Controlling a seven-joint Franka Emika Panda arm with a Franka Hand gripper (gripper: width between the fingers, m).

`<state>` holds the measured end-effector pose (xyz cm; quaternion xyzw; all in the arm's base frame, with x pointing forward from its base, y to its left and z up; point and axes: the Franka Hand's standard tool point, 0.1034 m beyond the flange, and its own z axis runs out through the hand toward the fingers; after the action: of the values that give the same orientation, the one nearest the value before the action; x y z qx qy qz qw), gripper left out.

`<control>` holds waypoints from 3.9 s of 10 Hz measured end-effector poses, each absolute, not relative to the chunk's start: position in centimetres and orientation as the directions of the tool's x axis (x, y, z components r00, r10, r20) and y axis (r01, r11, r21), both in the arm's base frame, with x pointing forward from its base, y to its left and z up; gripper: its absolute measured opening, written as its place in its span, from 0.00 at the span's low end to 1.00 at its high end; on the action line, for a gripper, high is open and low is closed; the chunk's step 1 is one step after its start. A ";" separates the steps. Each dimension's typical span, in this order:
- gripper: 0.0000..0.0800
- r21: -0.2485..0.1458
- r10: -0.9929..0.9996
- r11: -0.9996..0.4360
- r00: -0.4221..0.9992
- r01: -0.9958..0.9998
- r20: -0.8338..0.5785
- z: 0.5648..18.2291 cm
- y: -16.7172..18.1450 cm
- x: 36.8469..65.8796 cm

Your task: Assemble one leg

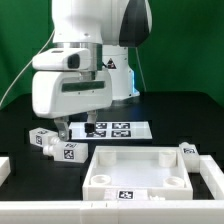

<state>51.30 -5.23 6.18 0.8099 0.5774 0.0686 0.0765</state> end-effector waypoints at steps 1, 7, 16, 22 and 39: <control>0.81 0.223 0.973 -0.227 0.232 0.948 0.003 6.1 -5.0 51.3; 0.81 0.227 0.952 -0.302 0.304 0.926 0.026 6.0 -3.7 51.4; 0.81 0.163 0.876 -0.446 0.467 0.880 -0.122 6.1 -1.3 51.1; 0.81 0.171 0.851 -0.479 0.504 0.861 -0.147 6.6 -4.6 50.8; 0.81 -0.013 0.652 -0.364 0.245 0.931 -0.717 5.8 -3.4 50.3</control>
Offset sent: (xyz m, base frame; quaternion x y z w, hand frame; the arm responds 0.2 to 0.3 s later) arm 0.0000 0.0000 0.0000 0.0000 0.0000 0.0000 1.0000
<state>50.30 -3.37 5.79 0.7591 0.5215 -0.3250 0.2148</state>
